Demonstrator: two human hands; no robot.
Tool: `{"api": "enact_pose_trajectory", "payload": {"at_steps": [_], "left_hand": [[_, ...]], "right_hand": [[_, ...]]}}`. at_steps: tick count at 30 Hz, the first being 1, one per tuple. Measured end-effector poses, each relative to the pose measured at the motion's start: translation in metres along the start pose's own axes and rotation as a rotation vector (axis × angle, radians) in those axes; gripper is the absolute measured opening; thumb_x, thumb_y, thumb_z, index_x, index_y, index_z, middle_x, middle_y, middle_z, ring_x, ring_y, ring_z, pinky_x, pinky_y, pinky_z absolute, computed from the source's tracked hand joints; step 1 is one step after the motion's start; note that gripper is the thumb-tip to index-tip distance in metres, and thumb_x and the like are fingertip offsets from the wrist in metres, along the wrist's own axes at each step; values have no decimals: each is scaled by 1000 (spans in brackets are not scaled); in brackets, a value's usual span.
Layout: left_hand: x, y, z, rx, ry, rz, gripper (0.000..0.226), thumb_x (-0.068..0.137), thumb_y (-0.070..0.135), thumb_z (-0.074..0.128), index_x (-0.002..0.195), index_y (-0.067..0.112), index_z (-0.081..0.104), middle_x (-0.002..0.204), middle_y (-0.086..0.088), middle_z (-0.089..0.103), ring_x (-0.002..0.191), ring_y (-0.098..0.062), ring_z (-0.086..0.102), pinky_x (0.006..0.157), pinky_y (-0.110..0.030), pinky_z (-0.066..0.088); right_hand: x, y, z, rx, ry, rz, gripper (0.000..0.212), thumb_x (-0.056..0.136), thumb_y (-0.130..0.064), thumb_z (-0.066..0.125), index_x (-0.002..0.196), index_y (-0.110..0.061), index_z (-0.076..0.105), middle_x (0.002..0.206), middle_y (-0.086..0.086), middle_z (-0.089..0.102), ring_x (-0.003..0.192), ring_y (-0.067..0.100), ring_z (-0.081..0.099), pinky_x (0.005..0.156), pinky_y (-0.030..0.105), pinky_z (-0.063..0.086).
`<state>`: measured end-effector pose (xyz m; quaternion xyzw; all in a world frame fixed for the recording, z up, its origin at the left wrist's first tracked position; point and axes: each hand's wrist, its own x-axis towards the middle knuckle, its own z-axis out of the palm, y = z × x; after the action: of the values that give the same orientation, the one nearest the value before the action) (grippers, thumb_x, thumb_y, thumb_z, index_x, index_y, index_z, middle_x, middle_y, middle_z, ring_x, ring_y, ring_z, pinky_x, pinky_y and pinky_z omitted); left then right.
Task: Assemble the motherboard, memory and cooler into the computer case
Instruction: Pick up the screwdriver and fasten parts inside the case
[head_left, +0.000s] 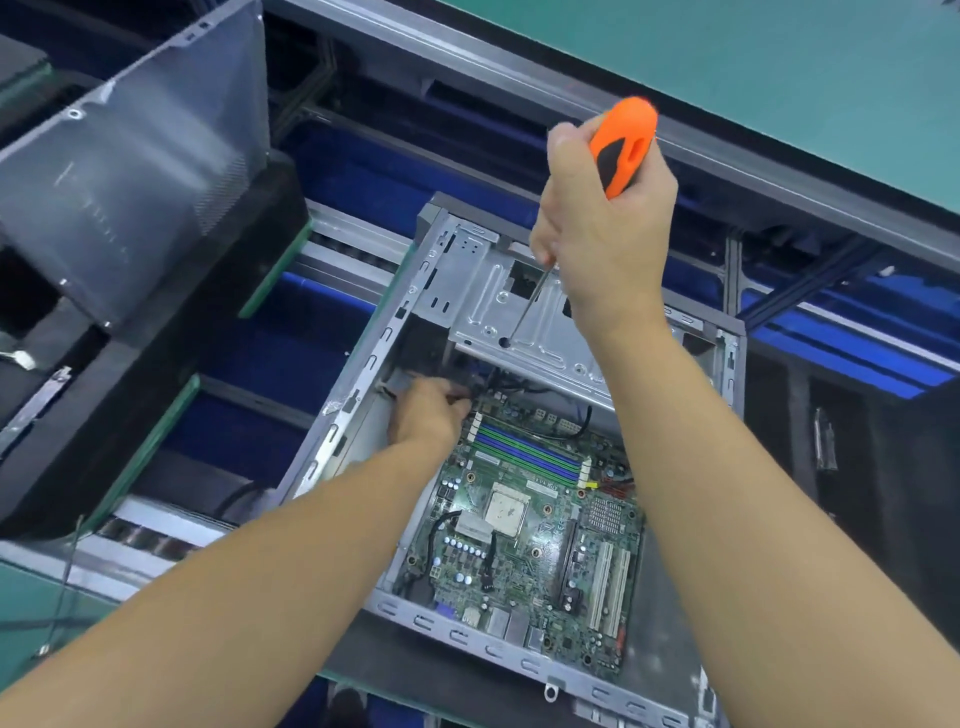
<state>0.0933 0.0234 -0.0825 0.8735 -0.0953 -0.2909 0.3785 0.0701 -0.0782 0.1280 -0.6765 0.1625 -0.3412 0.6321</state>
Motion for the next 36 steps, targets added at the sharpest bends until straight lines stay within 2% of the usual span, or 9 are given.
{"api": "enact_pose_trajectory", "payload": {"at_steps": [5, 10, 13, 15, 19, 24, 29, 32, 36], "left_hand": [[1, 0, -5, 74, -40, 38, 13, 94, 22, 65, 104, 23, 72, 91, 3, 71, 78, -13, 66, 68, -27, 54], [1, 2, -5, 86, -42, 44, 13, 93, 22, 65, 104, 23, 72, 94, 3, 71, 81, -14, 67, 72, -31, 57], [1, 1, -5, 98, -35, 51, 11, 92, 23, 65, 100, 25, 72, 93, 3, 71, 80, -15, 66, 68, -28, 54], [0, 0, -5, 99, -22, 65, 9, 92, 24, 66, 97, 27, 71, 93, 4, 70, 81, -15, 65, 68, -26, 51], [1, -2, -3, 33, -35, 61, 6, 89, 26, 70, 88, 31, 68, 85, 10, 69, 80, -11, 65, 76, -31, 57], [2, -4, -2, 77, -11, 63, 9, 89, 32, 70, 97, 31, 74, 89, 7, 72, 78, -13, 66, 74, -32, 57], [1, -4, -3, 85, 8, 64, 14, 87, 34, 72, 100, 29, 76, 91, 7, 72, 77, -13, 65, 72, -30, 56], [1, -3, -2, 83, 9, 53, 14, 87, 34, 72, 100, 30, 76, 91, 7, 72, 78, -13, 65, 72, -30, 56], [1, -2, -3, 78, 10, 47, 14, 87, 34, 72, 99, 29, 76, 93, 5, 72, 80, -14, 66, 74, -32, 57]], "right_hand": [[2, -1, 0, 15, -21, -25, 23, 97, -13, 58, 79, -13, 44, 60, 11, 32, 44, 22, 29, 43, 33, 34], [1, -1, 1, 5, -20, -29, 16, 98, -10, 57, 85, -7, 48, 62, 14, 31, 45, 22, 28, 43, 33, 31], [3, -5, -1, 40, -26, -79, 23, 98, -11, 58, 79, -12, 44, 59, 10, 31, 43, 22, 29, 44, 30, 32], [4, -6, 1, 23, -42, -106, 26, 97, -12, 58, 77, -14, 43, 60, 13, 31, 44, 24, 29, 46, 31, 34], [2, 2, 3, -45, -34, -45, 19, 98, -13, 59, 83, -8, 47, 64, 22, 31, 53, 30, 27, 51, 38, 34], [1, 6, 2, 9, -19, -23, 20, 98, -12, 58, 83, -9, 45, 63, 14, 31, 45, 22, 29, 45, 30, 34], [3, 7, 1, 21, -18, -37, 21, 99, -11, 57, 82, -12, 44, 63, 15, 32, 43, 22, 30, 44, 29, 34], [3, 9, 1, -5, -13, -35, 24, 97, -14, 58, 79, -12, 44, 63, 16, 33, 48, 25, 29, 47, 33, 35], [2, 13, 5, -58, -26, -55, 21, 96, -15, 60, 80, -9, 47, 65, 26, 32, 57, 38, 29, 53, 45, 35]]}}
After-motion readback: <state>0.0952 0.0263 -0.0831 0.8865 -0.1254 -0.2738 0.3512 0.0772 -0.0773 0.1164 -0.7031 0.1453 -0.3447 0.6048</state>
